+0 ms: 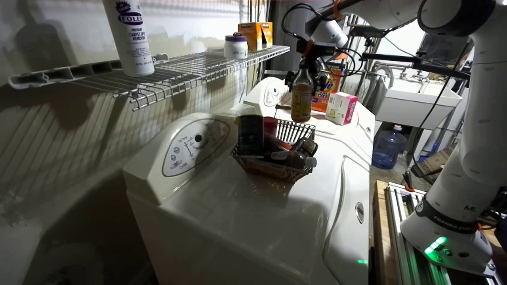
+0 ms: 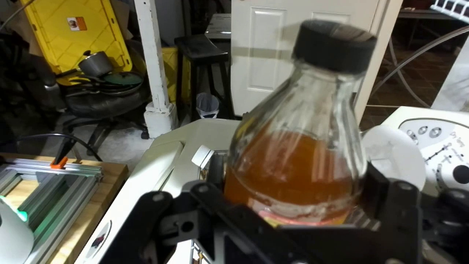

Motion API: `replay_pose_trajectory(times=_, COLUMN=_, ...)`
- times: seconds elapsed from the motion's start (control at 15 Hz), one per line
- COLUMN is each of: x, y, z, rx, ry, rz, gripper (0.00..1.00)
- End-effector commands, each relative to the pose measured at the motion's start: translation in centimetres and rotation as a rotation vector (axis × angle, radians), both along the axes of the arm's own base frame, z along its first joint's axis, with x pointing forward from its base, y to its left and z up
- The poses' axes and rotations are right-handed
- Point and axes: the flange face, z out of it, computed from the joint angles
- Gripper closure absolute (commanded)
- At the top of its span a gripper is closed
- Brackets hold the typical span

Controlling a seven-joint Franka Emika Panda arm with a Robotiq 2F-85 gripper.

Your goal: Remove the glass bottle from the rack and put it in the basket on the washing machine

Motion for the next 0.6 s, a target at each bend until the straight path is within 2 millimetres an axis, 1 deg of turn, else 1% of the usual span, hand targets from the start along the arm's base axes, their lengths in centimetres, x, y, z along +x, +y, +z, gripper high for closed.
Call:
replay_pose_trajectory(times=0.0, x=0.1, y=-0.1, z=-0.4, rx=-0.029, ry=-0.053, rz=0.060, gripper=0.42)
replay_pose_trajectory(times=0.27, x=0.7, y=-0.2, z=-2.4, rx=-0.055, ry=-0.136, rz=0.054, gripper=0.42)
replay_pose_trajectory(times=0.53, x=1.4, y=-1.2, z=-4.5, rx=-0.084, ry=-0.202, rz=0.012, gripper=0.42)
